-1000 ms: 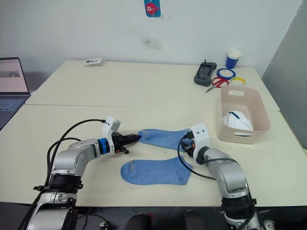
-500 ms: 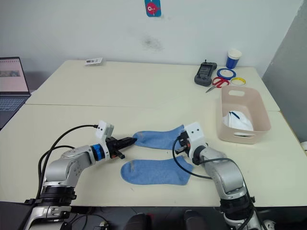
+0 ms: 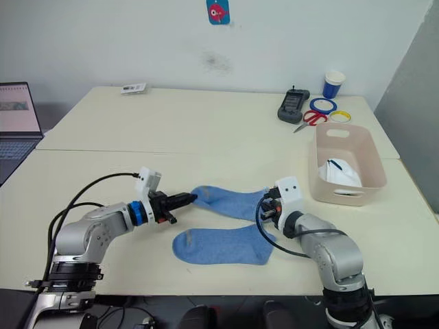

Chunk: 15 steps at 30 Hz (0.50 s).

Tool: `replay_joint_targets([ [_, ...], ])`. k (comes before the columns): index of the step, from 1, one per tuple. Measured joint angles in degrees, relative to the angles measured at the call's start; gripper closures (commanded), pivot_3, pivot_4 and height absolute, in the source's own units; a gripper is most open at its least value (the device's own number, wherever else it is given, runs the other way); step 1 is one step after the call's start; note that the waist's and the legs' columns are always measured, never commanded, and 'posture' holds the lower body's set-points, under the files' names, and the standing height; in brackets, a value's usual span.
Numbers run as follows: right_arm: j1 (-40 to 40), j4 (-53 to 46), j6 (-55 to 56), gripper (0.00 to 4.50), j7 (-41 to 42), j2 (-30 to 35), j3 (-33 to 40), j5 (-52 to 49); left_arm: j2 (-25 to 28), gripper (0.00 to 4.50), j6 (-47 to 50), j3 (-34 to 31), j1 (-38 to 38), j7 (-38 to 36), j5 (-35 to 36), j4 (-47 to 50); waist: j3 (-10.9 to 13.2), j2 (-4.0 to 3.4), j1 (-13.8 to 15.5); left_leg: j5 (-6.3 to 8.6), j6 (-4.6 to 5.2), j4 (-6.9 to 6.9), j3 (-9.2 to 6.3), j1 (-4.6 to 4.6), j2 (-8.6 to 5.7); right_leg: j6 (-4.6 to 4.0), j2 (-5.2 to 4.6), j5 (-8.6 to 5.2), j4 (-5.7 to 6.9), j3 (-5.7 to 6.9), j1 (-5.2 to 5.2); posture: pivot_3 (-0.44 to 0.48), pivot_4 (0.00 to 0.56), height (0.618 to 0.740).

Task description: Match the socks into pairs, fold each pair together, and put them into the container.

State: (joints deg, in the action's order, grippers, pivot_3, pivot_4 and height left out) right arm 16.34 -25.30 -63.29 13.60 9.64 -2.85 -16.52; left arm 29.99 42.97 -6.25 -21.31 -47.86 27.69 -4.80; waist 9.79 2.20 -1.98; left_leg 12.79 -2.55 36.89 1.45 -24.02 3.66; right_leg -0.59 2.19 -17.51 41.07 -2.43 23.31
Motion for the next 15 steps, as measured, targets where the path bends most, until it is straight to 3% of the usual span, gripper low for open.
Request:
replay_joint_targets([
  [4, 0.08, 0.00, -0.21, 0.91, -0.05, 0.20, 1.41, -0.60, 0.10, 4.50, -1.69, 0.35, 0.20, -0.04, -1.05, -0.14, 0.00, 0.00, 0.00, 0.00, 0.00, 0.00, 0.01, 0.01, -0.01, 0.00, 0.00, 0.00, 0.00, -0.01, 0.00, 0.000, 0.150, 0.732],
  [12, 4.46, 7.20, -0.49, 0.91, 0.00, -0.44, 5.33, -1.72, 0.44, 4.50, -3.76, 1.50, 0.34, -0.38, -2.29, -0.50, 0.00, 0.00, -0.04, 0.00, 0.00, -0.02, 0.04, 0.01, -0.01, 0.00, 0.01, 0.00, -0.02, -0.02, 0.00, 0.000, 0.150, 0.732],
  [15, 6.08, 10.41, -0.36, 1.52, 0.08, -0.73, 6.98, -2.67, 0.45, 4.50, -4.23, 1.51, 0.37, -0.37, -2.50, -0.65, 0.00, 0.00, 0.00, 0.00, 0.01, -0.02, 0.04, 0.00, 0.00, 0.00, 0.01, 0.00, -0.05, -0.02, 0.00, 0.000, 0.150, 0.732],
])
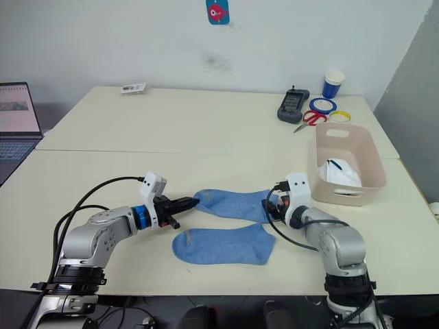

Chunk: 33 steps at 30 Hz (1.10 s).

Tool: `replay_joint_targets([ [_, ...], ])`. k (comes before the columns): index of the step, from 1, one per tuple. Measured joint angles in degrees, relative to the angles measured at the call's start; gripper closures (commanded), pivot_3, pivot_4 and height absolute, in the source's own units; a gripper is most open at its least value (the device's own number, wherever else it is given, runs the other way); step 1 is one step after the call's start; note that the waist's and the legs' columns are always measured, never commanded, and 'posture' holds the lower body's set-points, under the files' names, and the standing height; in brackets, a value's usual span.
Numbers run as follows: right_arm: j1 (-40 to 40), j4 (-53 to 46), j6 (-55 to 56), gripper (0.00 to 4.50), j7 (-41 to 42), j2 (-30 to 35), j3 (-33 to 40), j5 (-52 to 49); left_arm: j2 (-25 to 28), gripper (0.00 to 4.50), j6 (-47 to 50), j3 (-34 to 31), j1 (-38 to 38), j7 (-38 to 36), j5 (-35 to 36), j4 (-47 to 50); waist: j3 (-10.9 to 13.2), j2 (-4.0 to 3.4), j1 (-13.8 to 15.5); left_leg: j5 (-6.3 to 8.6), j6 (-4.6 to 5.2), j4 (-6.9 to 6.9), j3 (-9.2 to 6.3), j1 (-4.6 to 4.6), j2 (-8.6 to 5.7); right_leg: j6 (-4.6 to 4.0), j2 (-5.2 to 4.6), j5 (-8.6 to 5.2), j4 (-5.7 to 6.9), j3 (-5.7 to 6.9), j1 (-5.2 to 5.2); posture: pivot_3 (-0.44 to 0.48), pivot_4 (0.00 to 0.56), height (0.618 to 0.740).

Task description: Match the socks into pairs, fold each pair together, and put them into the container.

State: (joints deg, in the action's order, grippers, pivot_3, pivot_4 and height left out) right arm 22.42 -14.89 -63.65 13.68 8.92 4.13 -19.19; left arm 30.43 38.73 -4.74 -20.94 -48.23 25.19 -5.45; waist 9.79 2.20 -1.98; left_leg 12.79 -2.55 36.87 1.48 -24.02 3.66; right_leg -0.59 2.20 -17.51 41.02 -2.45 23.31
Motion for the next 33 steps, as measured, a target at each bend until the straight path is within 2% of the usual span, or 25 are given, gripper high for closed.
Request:
replay_joint_targets([
  [8, 1.31, 1.54, -0.58, 4.42, 0.16, -0.55, 1.58, -2.19, 0.00, 4.50, -0.30, 0.01, 0.05, 0.15, -0.11, 0.02, 0.00, 0.00, 0.00, 0.00, 0.00, -0.02, 0.00, 0.00, 0.01, 0.00, 0.00, 0.00, -0.01, -0.01, 0.00, 0.000, 0.150, 0.732],
  [15, 0.97, -2.37, -2.75, 4.49, 0.57, -0.68, 2.02, -5.32, 0.18, 4.50, 1.12, -0.09, 0.02, 0.30, 0.61, 1.27, 0.01, -0.01, -0.01, 0.00, 0.00, -0.04, -0.02, -0.01, 0.02, 0.00, 0.00, 0.00, -0.02, 0.00, 0.01, 0.000, 0.150, 0.732],
  [25, 0.56, -13.22, -7.22, 4.49, -0.96, -1.04, 6.69, -11.63, 1.85, 4.50, 7.46, -3.67, -2.88, 1.07, 6.22, 5.46, 0.02, 0.00, -0.03, 0.00, 0.00, -0.06, -0.01, -0.01, 0.02, 0.01, -0.01, -0.01, -0.05, -0.02, 0.00, 0.000, 0.150, 0.732],
  [28, 1.14, -15.50, -9.85, 4.49, -1.58, -1.02, 8.62, -13.73, 2.18, 4.50, 12.13, -5.05, -3.73, 1.10, 10.13, 5.66, 0.04, 0.00, -0.04, 0.00, 0.00, -0.06, -0.04, -0.02, 0.02, 0.01, -0.01, -0.01, -0.05, 0.02, 0.01, 0.000, 0.150, 0.732],
  [33, 3.99, -22.27, -18.33, 4.49, -3.18, -3.87, 15.02, -19.67, 9.01, 4.50, 22.57, -9.49, -5.43, -0.10, 18.05, 9.26, 0.06, 0.00, -0.57, 0.00, 0.00, -0.17, -0.19, 0.02, 0.04, 0.01, 0.00, -0.01, -0.08, 0.03, 0.02, 0.000, 0.150, 0.732],
])
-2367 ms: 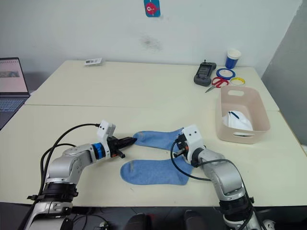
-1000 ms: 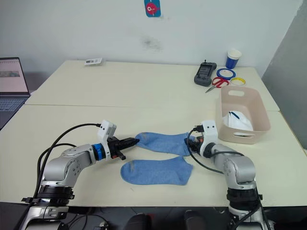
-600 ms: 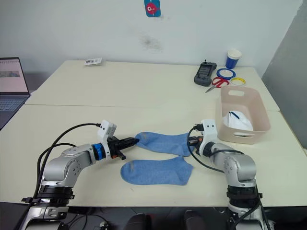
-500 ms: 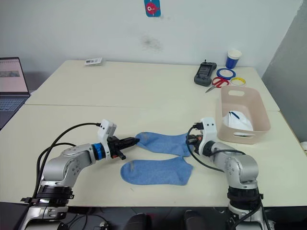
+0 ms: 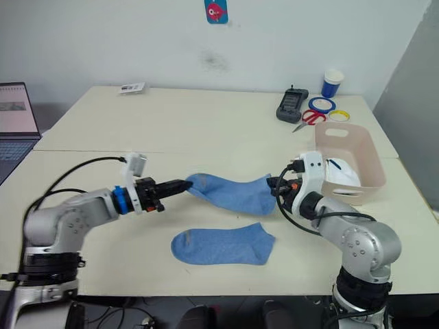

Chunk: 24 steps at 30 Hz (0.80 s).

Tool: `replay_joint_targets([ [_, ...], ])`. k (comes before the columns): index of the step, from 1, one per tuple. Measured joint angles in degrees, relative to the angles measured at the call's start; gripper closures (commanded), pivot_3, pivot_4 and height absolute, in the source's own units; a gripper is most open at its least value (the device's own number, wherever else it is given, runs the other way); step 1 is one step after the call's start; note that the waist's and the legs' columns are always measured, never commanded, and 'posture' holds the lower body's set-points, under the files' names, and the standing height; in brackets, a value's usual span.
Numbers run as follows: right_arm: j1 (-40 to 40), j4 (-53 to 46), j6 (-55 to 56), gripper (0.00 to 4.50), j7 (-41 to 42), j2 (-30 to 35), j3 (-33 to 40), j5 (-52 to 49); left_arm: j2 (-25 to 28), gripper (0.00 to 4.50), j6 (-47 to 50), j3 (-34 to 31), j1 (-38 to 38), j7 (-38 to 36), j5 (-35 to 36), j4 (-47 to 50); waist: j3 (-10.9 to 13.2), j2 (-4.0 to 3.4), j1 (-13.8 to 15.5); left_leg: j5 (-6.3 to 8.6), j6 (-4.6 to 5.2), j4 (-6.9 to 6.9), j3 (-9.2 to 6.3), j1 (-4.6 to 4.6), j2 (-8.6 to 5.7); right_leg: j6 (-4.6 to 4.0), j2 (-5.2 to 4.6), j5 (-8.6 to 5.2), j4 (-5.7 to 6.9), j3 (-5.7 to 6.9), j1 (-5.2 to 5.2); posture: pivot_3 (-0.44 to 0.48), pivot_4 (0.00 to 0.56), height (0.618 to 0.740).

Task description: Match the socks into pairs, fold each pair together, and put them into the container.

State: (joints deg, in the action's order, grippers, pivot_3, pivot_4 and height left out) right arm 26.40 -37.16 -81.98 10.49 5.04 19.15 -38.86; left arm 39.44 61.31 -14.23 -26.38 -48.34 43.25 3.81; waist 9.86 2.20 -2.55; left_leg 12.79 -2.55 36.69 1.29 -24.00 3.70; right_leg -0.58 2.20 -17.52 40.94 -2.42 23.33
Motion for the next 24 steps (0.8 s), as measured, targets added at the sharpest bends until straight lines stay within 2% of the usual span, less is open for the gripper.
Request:
replay_joint_targets([
  [2, -0.18, -2.18, -3.85, 4.49, -0.64, -2.05, 1.81, -1.73, 2.58, 4.50, 3.94, -2.20, 0.78, -0.40, 3.33, 1.71, 0.01, -0.02, -0.16, 0.00, 0.00, -0.06, -0.10, 0.02, 0.00, 0.00, -0.02, 0.00, -0.03, -0.01, 0.00, 0.000, 0.150, 0.732],
  [6, -3.03, -7.16, -9.77, 4.49, -1.05, -5.37, 2.87, -3.60, 5.86, 4.50, 12.29, -4.70, 7.62, -1.32, 9.77, 5.23, 0.03, -0.04, -0.67, 0.00, 0.00, -0.08, -0.22, 0.01, -0.01, 0.00, -0.09, -0.01, -0.08, 0.02, 0.00, 0.000, 0.150, 0.732],
  [9, -6.65, -8.89, -10.11, 4.49, -1.42, -5.43, 1.48, -4.47, 7.13, 4.50, 12.91, -5.39, 13.69, -1.45, 10.66, 8.60, 0.04, -0.07, -0.75, 0.00, 0.00, -0.15, -0.20, 0.05, -0.04, 0.00, -0.17, -0.01, -0.12, 0.01, -0.01, 0.000, 0.150, 0.732],
  [11, -9.60, -9.83, -10.12, 4.49, -1.64, -3.61, -1.25, -4.39, 7.13, 4.50, 11.20, -5.67, 18.92, -1.06, 10.50, 11.04, 0.05, -0.08, -0.75, 0.00, -0.01, -0.25, -0.15, 0.10, -0.06, -0.02, -0.22, -0.02, -0.16, -0.01, 0.00, 0.000, 0.150, 0.732],
  [16, -14.37, -10.27, -9.38, 4.49, -2.00, -0.56, -7.47, -2.61, 4.12, 4.50, 5.71, -5.06, 25.92, 1.46, 8.26, 15.17, 0.05, -0.07, -0.73, -0.01, -0.01, -0.31, -0.13, 0.12, -0.06, -0.06, -0.22, -0.05, -0.21, -0.02, -0.01, 0.000, 0.150, 0.732],
  [24, -16.89, -9.58, -4.08, 4.49, -1.81, 3.50, -12.40, -0.05, 3.94, 4.50, -4.49, -0.64, 32.15, 1.40, 1.73, 16.60, 0.05, -0.07, -0.72, -0.01, -0.01, -0.39, -0.04, 0.13, -0.06, -0.07, -0.22, -0.06, -0.24, -0.10, 0.05, 0.000, 0.150, 0.732],
])
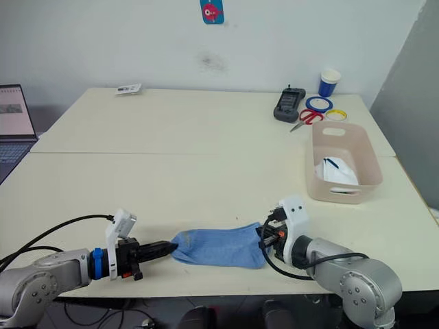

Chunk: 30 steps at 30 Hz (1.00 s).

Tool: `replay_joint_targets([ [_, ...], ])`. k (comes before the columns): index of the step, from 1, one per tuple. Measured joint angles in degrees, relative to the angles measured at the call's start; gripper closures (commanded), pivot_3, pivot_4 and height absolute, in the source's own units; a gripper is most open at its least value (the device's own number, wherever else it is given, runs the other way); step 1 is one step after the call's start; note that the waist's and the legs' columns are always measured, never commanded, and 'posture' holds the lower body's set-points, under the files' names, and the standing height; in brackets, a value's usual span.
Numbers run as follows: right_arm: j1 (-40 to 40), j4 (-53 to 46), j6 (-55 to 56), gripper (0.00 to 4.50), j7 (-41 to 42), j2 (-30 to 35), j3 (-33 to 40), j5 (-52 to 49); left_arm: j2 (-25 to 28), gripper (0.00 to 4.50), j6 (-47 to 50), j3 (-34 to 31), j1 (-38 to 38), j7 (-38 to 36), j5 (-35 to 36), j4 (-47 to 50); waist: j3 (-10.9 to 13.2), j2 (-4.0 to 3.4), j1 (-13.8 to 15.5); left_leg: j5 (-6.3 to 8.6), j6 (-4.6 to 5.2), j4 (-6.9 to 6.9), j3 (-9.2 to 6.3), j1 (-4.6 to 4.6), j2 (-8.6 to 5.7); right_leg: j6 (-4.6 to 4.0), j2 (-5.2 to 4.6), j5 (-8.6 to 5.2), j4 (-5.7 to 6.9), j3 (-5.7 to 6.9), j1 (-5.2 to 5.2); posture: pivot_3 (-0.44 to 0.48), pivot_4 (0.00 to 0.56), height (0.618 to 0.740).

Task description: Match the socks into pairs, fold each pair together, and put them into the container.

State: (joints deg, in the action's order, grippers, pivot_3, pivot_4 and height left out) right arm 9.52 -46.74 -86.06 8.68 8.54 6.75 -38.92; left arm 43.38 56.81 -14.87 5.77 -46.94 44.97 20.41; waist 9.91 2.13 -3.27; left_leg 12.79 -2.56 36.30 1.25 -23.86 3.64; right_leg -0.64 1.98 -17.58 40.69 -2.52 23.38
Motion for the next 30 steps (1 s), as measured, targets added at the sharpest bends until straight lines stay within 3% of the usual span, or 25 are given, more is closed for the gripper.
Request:
replay_joint_targets([
  [22, 1.02, 3.02, 5.71, 4.49, 0.02, 3.83, -5.03, 2.01, -3.58, 4.50, -6.24, -0.09, 2.36, 2.82, -1.61, 0.04, 0.00, 0.02, 0.01, 0.00, 0.00, -0.20, 0.08, -0.02, 0.00, 0.01, 0.00, 0.00, -0.24, -0.04, 0.01, 0.000, 0.150, 0.732],
  [25, 0.52, 3.29, 7.41, 3.78, -0.18, 4.29, -6.62, 3.55, -3.03, 3.88, -7.53, 1.43, 3.00, 2.31, -3.36, 0.04, -0.01, 0.02, 0.01, 0.00, 0.00, -0.21, 0.08, -0.01, 0.00, 0.01, 0.00, 0.00, -0.25, -0.05, 0.01, 0.000, 0.150, 0.732],
  [30, -0.42, 2.81, 9.97, 2.11, -0.12, 5.12, -7.01, 4.41, -2.96, 2.38, -11.43, 1.06, 4.56, 1.02, -4.30, 0.59, -0.01, 0.02, 0.03, 0.00, 0.00, -0.22, 0.08, -0.01, 0.01, 0.01, 0.00, 0.00, -0.28, -0.04, 0.01, 0.000, 0.150, 0.732],
])
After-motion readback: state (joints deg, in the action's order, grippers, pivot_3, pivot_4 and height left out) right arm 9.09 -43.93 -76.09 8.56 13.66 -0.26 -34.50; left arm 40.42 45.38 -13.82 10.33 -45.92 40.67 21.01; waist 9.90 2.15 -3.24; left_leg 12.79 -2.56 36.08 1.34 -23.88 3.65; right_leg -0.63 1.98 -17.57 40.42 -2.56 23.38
